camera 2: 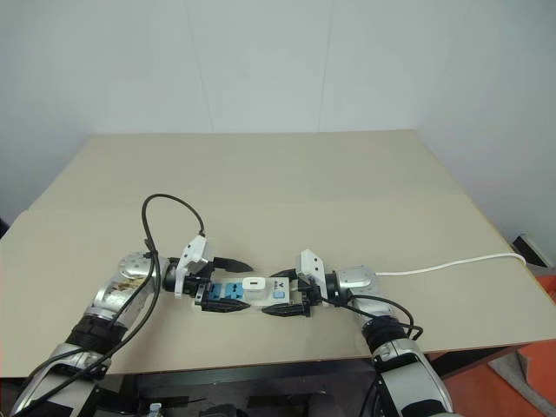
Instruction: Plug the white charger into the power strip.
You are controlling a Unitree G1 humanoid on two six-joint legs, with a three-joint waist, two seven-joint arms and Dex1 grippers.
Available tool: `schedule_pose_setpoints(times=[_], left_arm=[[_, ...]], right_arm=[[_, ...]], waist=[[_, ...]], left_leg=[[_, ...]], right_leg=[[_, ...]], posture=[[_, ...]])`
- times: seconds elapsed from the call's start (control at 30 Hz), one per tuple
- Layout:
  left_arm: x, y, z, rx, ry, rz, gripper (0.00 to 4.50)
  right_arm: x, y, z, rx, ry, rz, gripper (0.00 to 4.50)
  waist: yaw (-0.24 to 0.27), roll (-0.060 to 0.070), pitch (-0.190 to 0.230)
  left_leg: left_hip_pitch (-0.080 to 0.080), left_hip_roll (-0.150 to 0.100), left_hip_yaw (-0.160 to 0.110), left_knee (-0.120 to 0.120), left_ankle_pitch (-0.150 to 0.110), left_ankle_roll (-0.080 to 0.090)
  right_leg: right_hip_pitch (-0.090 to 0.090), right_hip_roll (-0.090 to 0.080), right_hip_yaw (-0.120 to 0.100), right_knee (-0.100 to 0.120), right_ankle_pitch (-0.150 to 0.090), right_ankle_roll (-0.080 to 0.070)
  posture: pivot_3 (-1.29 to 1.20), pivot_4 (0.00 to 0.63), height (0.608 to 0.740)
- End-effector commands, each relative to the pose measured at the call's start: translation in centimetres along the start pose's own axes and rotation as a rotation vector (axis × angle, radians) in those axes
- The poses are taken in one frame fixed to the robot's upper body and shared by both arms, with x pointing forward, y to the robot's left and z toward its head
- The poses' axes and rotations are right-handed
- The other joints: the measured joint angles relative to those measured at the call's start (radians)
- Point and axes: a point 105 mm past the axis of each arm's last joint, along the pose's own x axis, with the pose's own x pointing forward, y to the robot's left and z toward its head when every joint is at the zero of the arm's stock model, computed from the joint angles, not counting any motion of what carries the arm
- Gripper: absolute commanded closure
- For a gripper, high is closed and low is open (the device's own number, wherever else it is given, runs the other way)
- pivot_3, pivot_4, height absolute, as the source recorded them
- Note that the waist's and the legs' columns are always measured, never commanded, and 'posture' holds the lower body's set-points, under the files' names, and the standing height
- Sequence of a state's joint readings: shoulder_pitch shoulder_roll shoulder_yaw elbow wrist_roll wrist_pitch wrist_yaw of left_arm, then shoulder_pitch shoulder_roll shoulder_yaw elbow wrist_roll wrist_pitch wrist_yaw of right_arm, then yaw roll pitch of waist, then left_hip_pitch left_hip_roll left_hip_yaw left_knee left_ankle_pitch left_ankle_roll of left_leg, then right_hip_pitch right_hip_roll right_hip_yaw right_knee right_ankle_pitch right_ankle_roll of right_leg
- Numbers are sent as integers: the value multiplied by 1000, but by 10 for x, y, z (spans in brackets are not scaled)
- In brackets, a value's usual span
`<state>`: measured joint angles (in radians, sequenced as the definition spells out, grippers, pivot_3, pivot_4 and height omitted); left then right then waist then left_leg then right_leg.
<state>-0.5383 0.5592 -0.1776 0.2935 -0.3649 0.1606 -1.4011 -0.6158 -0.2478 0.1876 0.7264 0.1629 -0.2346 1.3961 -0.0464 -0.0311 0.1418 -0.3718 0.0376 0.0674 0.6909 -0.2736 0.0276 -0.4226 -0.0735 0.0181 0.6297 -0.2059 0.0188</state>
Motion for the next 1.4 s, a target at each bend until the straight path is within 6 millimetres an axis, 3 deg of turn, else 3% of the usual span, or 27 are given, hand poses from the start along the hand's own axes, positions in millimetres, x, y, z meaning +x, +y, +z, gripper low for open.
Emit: schedule_pose_setpoints(times=[0.03, 0.13, 0.2, 0.23, 0.33, 0.5, 0.7, 0.93, 1.13, 1.4], left_arm=[[-20, 14, 55, 100, -98, 45, 15], [-40, 24, 84, 136, -142, 73, 15], [-50, 38, 104, 157, -204, 164, 0], [-55, 43, 110, 166, -223, 195, 0], [-64, 52, 115, 199, -217, 258, 0], [-69, 54, 105, 198, -198, 274, 0], [-66, 54, 91, 186, -177, 270, 0], [-78, 45, 59, 117, -79, 261, 0], [-96, 29, 49, 85, -12, 238, 0], [-102, 15, 48, 63, 10, 219, 0]], right_arm=[[6, 4, 2, -4, -7, 35, 1058], [5, 5, 1, 8, 1, 36, 1058], [5, 5, 0, 12, 10, 36, 337], [5, 6, 0, 14, 11, 36, 68], [3, 5, 1, 5, 6, 16, 30], [-18, 0, 11, -49, 23, -46, 30], [-72, 4, 35, -91, 49, -174, 30], [-133, 26, 56, -91, 121, -302, 30], [-172, 37, 71, -70, 153, -425, 30], [-186, 36, 76, -16, 189, -591, 30]], waist=[[0, -1, 1], [-2, -2, 3], [0, -2, 3], [0, -2, 3], [-1, -2, 3], [6, -2, 7], [34, -2, 9], [37, -4, 9], [34, -5, 11], [37, -5, 11]], left_leg=[[0, 0, 0, 0, 0, 0], [0, 0, 0, 0, 0, 0], [0, 0, 0, -1, 0, 0], [0, 0, 0, -1, 0, 0], [0, -1, 0, -1, 0, 0], [-3, -1, 0, -2, 0, 0], [-14, -3, -1, -1, 0, 0], [-22, -3, 0, 1, 0, 0], [-21, -3, 0, 2, 0, 0], [-21, -3, -1, 3, 0, 0]], right_leg=[[0, 0, 0, 0, 0, 0], [0, 0, 0, -1, 0, 0], [0, 0, 0, -1, 0, 0], [0, 0, -1, -1, 0, 0], [0, 0, -1, -1, 0, 0], [-2, -1, -1, -2, 0, 0], [-9, -4, -4, -4, 0, 2], [-15, -3, -5, -4, 0, 2], [-15, -3, -5, -4, 0, 2], [-14, -3, -5, -3, 0, 3]], posture=[[0, 150, 740], [0, 150, 740], [0, 150, 740], [0, 150, 740], [0, 150, 740], [0, 150, 740], [0, 150, 740], [0, 150, 740], [0, 150, 740], [0, 150, 740]])
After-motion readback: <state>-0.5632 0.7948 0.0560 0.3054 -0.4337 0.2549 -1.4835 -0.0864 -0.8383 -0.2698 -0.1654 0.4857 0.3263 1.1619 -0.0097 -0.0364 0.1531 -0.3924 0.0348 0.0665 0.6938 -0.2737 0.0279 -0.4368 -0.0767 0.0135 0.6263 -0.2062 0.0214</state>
